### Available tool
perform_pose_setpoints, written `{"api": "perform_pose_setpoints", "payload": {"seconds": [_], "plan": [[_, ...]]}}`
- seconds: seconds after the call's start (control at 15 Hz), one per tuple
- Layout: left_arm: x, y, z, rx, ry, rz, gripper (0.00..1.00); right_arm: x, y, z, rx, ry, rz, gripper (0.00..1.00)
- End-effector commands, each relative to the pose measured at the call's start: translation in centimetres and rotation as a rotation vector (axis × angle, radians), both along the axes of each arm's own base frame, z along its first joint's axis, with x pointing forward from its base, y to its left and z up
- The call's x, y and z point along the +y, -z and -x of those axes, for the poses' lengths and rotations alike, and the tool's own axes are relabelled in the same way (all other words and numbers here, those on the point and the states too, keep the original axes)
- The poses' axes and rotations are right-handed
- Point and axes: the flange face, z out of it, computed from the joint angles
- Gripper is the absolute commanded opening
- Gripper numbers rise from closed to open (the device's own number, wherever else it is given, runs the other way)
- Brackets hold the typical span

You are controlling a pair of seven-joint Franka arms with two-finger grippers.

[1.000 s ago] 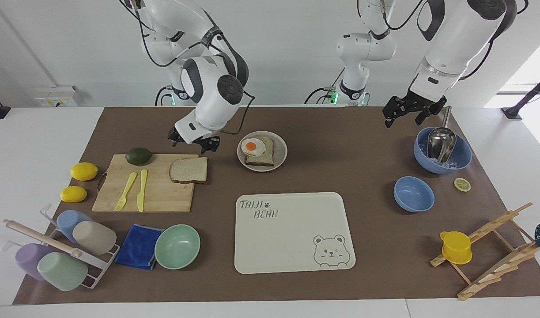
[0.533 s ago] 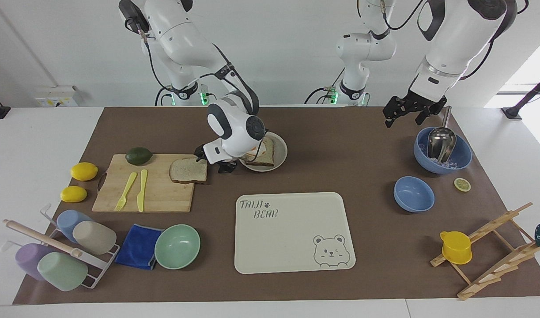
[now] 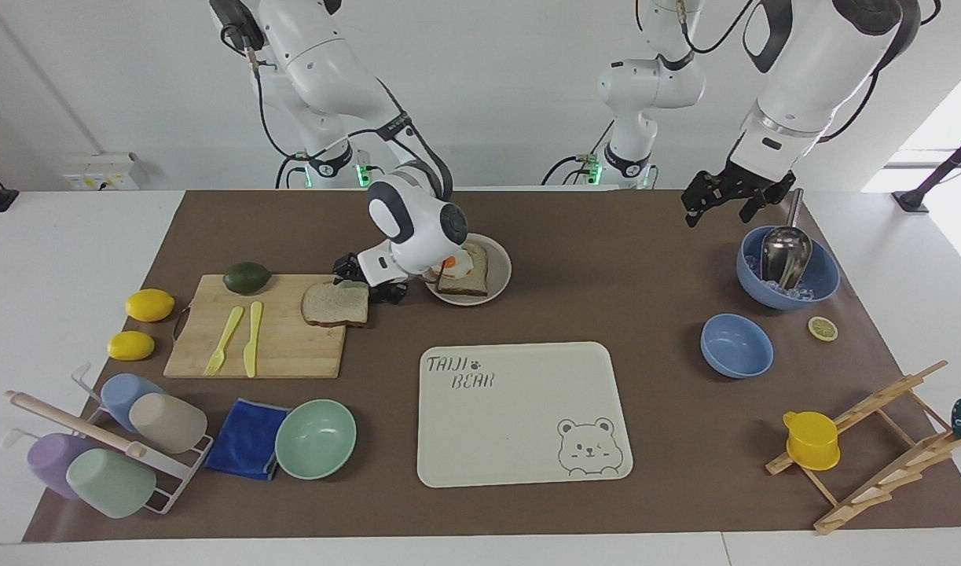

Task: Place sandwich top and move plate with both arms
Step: 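Carry the bread slice over the egg plate with the right gripper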

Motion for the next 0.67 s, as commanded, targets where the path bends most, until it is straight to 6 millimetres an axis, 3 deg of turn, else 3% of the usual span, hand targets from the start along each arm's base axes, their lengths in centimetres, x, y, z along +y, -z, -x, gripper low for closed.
{"api": "perform_pose_setpoints", "payload": {"seconds": [0.0, 0.07, 0.13, 0.27, 0.47, 0.6], "plan": [[0.3, -0.1, 0.6, -0.006, 0.002, 0.013, 1.00, -0.6, -0.1, 0.5, 0.007, -0.033, 0.008, 0.28], [0.3, -0.2, 0.6, -0.008, -0.001, 0.015, 1.00, -0.6, -0.1, 0.4, 0.012, -0.036, 0.008, 0.03], [0.4, -0.1, 0.6, -0.006, -0.002, 0.013, 1.00, -0.4, -0.6, 0.2, 0.009, -0.036, 0.013, 0.00], [0.4, -0.2, 0.6, -0.008, -0.002, 0.015, 1.00, 1.1, -3.3, -0.8, 0.027, -0.069, 0.037, 0.00], [0.4, -0.1, 0.5, -0.007, -0.004, 0.015, 1.00, 6.5, -8.2, -1.7, 0.019, -0.086, 0.057, 0.00], [0.4, -0.1, 0.6, -0.008, -0.002, 0.015, 1.00, 9.6, -10.5, -0.8, 0.013, -0.109, -0.010, 0.00]]}}
